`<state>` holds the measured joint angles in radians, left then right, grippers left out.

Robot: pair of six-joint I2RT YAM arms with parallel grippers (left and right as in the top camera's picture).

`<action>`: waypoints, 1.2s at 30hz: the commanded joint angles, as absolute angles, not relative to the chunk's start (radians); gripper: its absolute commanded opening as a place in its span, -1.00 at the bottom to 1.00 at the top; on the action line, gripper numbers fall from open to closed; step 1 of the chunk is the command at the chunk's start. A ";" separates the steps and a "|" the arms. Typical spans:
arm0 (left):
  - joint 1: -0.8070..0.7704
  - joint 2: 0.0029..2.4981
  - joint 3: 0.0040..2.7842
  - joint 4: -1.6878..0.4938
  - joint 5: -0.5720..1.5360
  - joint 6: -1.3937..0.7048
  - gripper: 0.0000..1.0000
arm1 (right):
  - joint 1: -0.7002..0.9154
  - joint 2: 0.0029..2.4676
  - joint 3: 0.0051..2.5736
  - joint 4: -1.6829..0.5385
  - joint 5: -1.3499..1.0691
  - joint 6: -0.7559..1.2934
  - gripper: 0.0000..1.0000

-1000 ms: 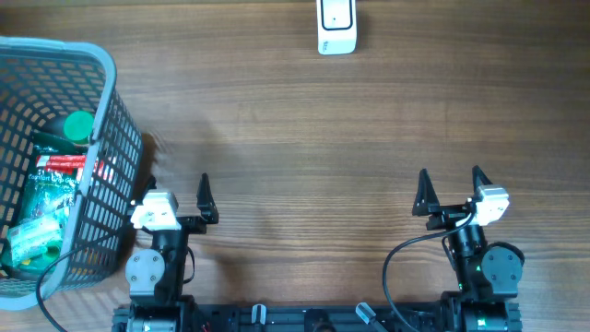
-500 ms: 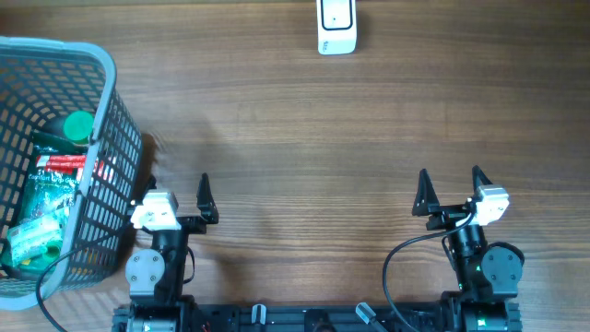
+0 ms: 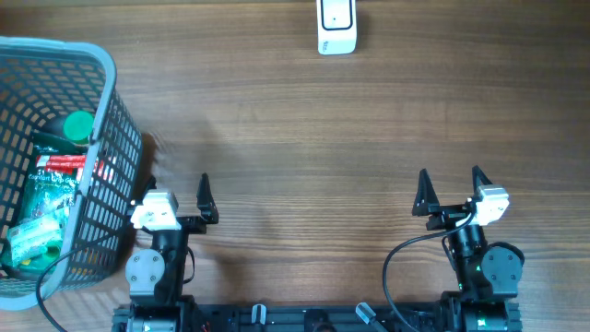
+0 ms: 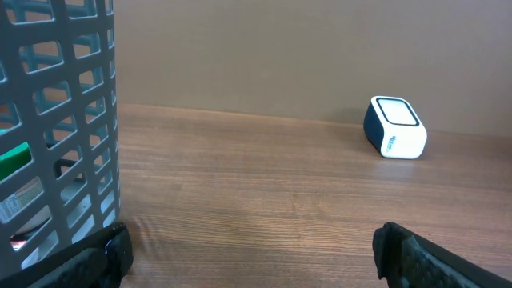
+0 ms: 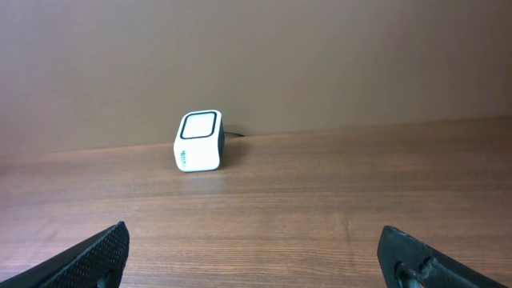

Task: Scan the item barcode

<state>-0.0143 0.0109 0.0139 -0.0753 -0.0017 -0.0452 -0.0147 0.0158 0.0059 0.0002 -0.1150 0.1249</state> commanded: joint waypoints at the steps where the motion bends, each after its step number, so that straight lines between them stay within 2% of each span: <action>1: -0.020 0.007 0.006 -0.075 0.007 -0.030 1.00 | -0.010 0.023 0.005 0.007 -0.127 0.106 0.99; 7: -0.020 0.007 0.006 -0.070 0.086 -0.034 1.00 | -0.010 0.023 0.005 0.007 -0.127 0.106 0.99; 11: -0.020 0.007 0.015 0.043 0.414 -0.037 1.00 | -0.010 0.023 0.005 0.007 -0.127 0.106 0.99; 15: -0.020 0.015 0.159 0.022 0.422 -0.142 1.00 | -0.010 0.023 0.005 0.007 -0.127 0.106 0.99; 20: -0.020 0.308 0.607 -0.232 0.331 -0.144 1.00 | -0.010 0.023 0.005 0.007 -0.127 0.106 0.99; 23: -0.020 0.631 1.026 -0.543 0.198 -0.163 1.00 | -0.010 0.023 0.005 0.007 -0.127 0.106 0.99; 25: -0.020 0.836 1.286 -0.777 0.217 -0.166 1.00 | -0.010 0.023 0.005 0.007 -0.127 0.106 0.99; 27: -0.020 0.958 1.404 -0.979 0.246 -0.165 1.00 | -0.010 0.023 0.005 0.007 -0.127 0.106 1.00; 29: -0.020 1.035 1.408 -1.003 0.329 -0.165 1.00 | -0.010 0.023 0.005 0.007 -0.127 0.105 1.00; 31: -0.016 1.097 1.411 -0.971 0.309 -0.205 1.00 | -0.010 0.023 0.005 0.007 -0.127 0.106 0.99; 34: 0.012 1.167 1.499 -0.991 0.141 -0.395 0.99 | -0.010 0.023 0.005 0.007 -0.127 0.106 0.99; 36: 0.054 1.238 1.675 -1.097 0.012 -0.484 0.99 | -0.010 0.023 0.005 0.007 -0.127 0.106 0.99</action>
